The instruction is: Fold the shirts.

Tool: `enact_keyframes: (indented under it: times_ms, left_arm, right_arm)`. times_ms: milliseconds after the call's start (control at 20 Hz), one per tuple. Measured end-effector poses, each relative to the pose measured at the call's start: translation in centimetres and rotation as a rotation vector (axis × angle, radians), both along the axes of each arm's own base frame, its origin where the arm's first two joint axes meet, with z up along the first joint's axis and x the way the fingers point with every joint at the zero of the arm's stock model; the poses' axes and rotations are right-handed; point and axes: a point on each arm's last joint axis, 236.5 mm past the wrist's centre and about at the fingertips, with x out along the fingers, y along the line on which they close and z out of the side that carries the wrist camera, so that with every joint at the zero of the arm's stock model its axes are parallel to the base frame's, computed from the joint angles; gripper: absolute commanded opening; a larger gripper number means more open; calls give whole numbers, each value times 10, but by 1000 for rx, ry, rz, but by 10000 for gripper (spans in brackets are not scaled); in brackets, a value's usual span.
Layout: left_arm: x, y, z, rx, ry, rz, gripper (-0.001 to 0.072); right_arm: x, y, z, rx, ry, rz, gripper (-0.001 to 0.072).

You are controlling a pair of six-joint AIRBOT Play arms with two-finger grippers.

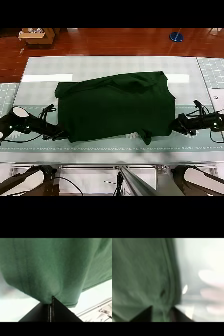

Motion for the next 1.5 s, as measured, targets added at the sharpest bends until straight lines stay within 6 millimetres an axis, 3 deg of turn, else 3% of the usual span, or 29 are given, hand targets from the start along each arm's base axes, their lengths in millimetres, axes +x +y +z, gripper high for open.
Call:
enact_keyframes:
  times_ms: [50,200,300,350,400,500,600,650,750,850,900,1000,1050,1200,1350,1500]
  left_arm:
    - [2,-1,1,-6,-11,-6,22]
    - [23,-3,16,-26,-93,-15,20]
    - [52,-4,47,-41,-217,-27,20]
    - [73,-3,74,-46,-316,-28,20]
    - [95,-2,106,-42,-428,-26,20]
    - [130,2,197,-17,-697,-38,20]
    - [143,7,308,49,-1002,-53,20]
    - [138,9,368,98,-1160,-58,20]
    - [109,13,471,219,-1425,-47,20]
    - [66,17,553,339,-1634,-5,20]
    - [43,17,583,387,-1714,17,20]
    - [-5,14,631,459,-1854,61,19]
    - [-28,12,648,486,-1909,77,19]
    - [-75,13,662,565,-1954,114,19]
    - [-95,21,642,625,-1864,133,19]
    - [-97,27,606,643,-1713,106,20]
  right_arm:
    - [7,1,-2,-15,-20,-15,54]
    - [36,9,12,0,-103,-46,32]
    - [59,14,47,28,-208,-24,32]
    - [75,16,77,35,-295,-12,32]
    - [91,17,114,32,-400,4,32]
    - [116,17,205,-8,-637,33,31]
    - [120,18,315,-120,-905,65,31]
    - [115,17,368,-194,-1026,60,31]
    - [88,13,468,-372,-1231,18,31]
    - [47,11,547,-540,-1380,-40,31]
    - [23,12,580,-611,-1443,-68,31]
    - [-21,17,626,-713,-1534,-120,30]
    - [-39,20,640,-749,-1559,-140,30]
    - [-87,21,655,-849,-1572,-195,30]
    - [-123,9,654,-966,-1533,-264,29]
    - [-136,-1,633,-1010,-1435,-258,29]
